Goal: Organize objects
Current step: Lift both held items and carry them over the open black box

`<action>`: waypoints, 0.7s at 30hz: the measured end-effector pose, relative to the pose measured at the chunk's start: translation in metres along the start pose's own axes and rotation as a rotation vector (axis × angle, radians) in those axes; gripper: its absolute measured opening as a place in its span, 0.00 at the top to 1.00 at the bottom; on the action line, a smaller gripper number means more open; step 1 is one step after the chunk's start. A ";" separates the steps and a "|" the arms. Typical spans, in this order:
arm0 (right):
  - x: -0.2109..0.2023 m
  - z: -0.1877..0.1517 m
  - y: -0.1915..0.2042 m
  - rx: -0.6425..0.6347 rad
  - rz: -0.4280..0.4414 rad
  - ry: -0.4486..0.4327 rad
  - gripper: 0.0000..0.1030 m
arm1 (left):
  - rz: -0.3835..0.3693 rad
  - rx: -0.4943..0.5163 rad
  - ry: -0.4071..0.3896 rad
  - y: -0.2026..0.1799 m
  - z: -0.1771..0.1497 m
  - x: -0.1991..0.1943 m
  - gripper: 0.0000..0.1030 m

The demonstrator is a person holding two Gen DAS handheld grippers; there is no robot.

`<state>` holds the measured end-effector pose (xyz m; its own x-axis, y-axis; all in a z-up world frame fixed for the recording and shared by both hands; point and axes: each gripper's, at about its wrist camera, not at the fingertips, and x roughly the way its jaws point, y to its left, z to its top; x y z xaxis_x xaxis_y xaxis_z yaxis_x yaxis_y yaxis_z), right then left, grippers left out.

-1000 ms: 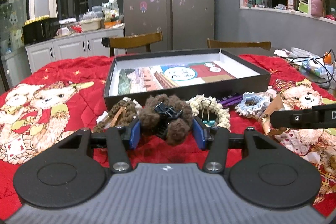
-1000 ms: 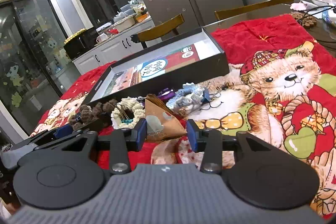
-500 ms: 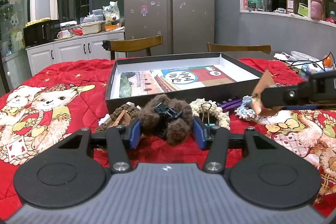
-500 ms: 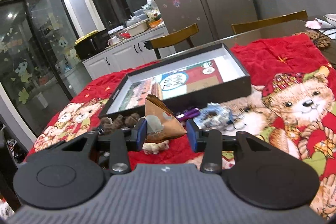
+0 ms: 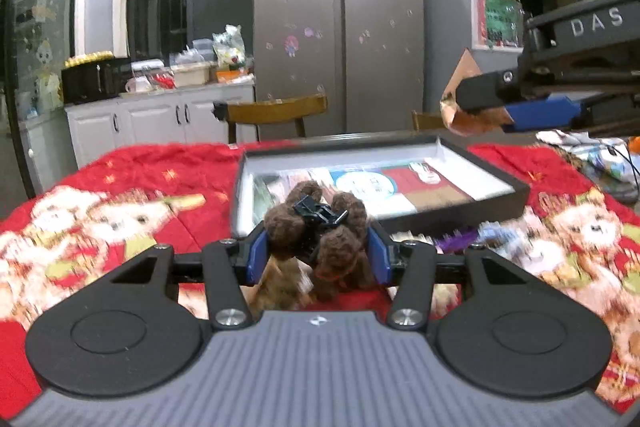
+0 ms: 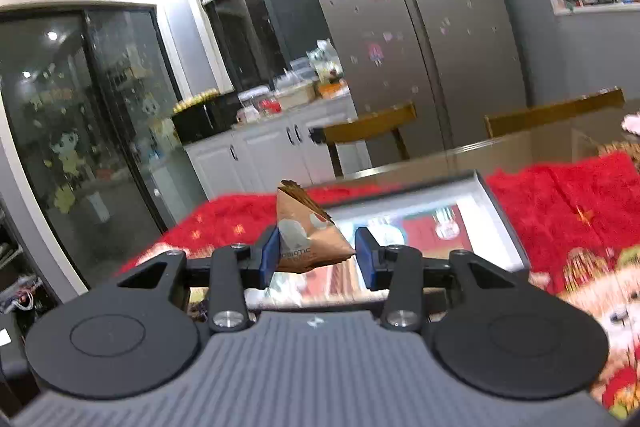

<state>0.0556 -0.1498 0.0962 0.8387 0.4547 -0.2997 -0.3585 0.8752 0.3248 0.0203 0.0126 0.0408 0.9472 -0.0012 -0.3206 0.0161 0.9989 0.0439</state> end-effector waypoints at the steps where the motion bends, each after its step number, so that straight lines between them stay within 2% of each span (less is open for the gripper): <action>1: 0.002 0.005 0.001 0.001 0.007 -0.006 0.57 | 0.005 -0.002 -0.010 0.003 0.006 0.000 0.45; 7: 0.021 0.030 0.009 0.012 0.029 -0.041 0.57 | 0.005 -0.049 -0.038 0.029 0.056 0.014 0.45; 12: 0.052 0.039 0.007 0.040 0.020 -0.009 0.57 | -0.040 -0.065 -0.016 0.044 0.090 0.039 0.45; 16: 0.082 0.036 0.000 0.076 -0.015 0.054 0.57 | -0.066 -0.082 0.031 0.054 0.099 0.063 0.45; 21: 0.111 0.020 -0.012 0.103 -0.048 0.123 0.57 | -0.109 -0.132 0.126 0.071 0.089 0.096 0.45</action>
<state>0.1616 -0.1133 0.0768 0.7950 0.4354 -0.4224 -0.2702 0.8776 0.3959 0.1408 0.0794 0.0978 0.8944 -0.1118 -0.4331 0.0662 0.9907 -0.1191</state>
